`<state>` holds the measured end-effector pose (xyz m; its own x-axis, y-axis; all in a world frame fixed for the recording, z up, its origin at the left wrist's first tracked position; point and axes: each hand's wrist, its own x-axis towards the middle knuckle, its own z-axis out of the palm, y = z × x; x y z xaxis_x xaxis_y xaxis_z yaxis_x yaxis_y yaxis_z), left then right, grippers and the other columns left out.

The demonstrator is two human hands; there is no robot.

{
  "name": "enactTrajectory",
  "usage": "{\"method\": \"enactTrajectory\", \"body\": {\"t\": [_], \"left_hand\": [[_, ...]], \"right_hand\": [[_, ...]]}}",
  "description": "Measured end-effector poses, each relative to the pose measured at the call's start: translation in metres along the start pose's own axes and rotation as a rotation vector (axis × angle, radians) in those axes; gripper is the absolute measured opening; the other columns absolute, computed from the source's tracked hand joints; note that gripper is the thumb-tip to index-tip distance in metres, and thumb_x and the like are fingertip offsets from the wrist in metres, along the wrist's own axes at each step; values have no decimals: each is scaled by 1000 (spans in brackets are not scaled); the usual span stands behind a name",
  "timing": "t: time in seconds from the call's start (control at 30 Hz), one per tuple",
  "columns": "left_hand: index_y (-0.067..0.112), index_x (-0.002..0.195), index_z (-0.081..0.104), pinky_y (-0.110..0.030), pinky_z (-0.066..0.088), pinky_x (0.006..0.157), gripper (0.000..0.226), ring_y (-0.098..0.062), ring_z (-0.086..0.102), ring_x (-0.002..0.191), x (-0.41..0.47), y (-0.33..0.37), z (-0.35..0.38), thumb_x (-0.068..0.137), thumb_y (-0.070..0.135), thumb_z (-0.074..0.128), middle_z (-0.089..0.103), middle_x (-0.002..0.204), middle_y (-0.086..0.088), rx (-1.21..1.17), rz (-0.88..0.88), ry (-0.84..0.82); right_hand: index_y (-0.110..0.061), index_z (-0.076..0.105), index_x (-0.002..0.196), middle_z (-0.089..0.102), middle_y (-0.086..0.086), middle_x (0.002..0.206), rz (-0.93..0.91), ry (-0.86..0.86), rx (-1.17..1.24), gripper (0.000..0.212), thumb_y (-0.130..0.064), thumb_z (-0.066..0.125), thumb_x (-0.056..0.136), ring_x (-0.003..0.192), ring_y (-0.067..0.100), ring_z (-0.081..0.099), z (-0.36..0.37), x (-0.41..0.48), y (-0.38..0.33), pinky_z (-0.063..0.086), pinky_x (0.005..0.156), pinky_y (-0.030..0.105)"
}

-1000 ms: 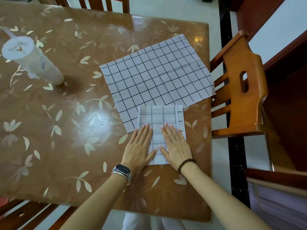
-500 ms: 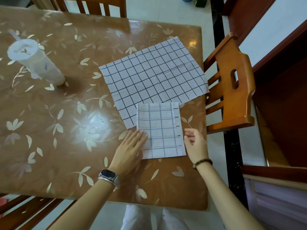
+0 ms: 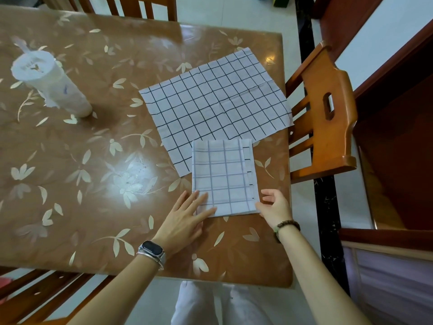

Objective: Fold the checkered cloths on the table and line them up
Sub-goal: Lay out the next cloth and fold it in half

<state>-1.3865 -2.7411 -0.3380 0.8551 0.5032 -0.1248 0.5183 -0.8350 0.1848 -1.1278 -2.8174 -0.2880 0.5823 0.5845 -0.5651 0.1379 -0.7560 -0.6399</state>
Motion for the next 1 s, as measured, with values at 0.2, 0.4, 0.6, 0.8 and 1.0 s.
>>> {"method": "enactTrajectory", "body": {"t": [0.2,0.4,0.6,0.8,1.0], "left_hand": [[38,137,50,-59,32,113,50,-38,43,137,2,2,-7,87,34,54,46,148,-15,59,46,30],[33,131,55,-54,24,115,50,-34,49,133,7,6,-12,84,47,59,53,142,-10,68,-22,-1],[21,129,60,-46,26,110,59,-30,61,119,15,9,-16,78,42,78,63,131,-11,-14,-112,105],[20,112,70,-37,34,100,32,-26,69,104,22,0,-16,80,17,78,72,116,-4,-154,-157,258],[20,104,75,-31,41,94,28,-22,71,98,20,-2,-29,92,31,51,76,102,4,-186,-101,385]], "right_hand": [[-16,47,126,60,2,111,115,-42,37,48,-24,70,85,99,19,58,-1,0,-6,50,84,34],[-14,46,127,63,7,111,107,-84,12,55,-21,75,81,98,19,58,-2,1,-9,48,86,34],[-16,50,123,64,0,97,120,-122,182,46,-20,72,83,88,14,61,-12,2,-19,52,83,32],[-15,53,124,64,2,102,-17,-71,172,30,-18,57,94,84,14,62,-17,5,-25,50,64,22],[-28,56,126,47,-2,137,-464,48,-299,62,18,45,86,124,14,46,-22,17,-5,44,106,37]]}}
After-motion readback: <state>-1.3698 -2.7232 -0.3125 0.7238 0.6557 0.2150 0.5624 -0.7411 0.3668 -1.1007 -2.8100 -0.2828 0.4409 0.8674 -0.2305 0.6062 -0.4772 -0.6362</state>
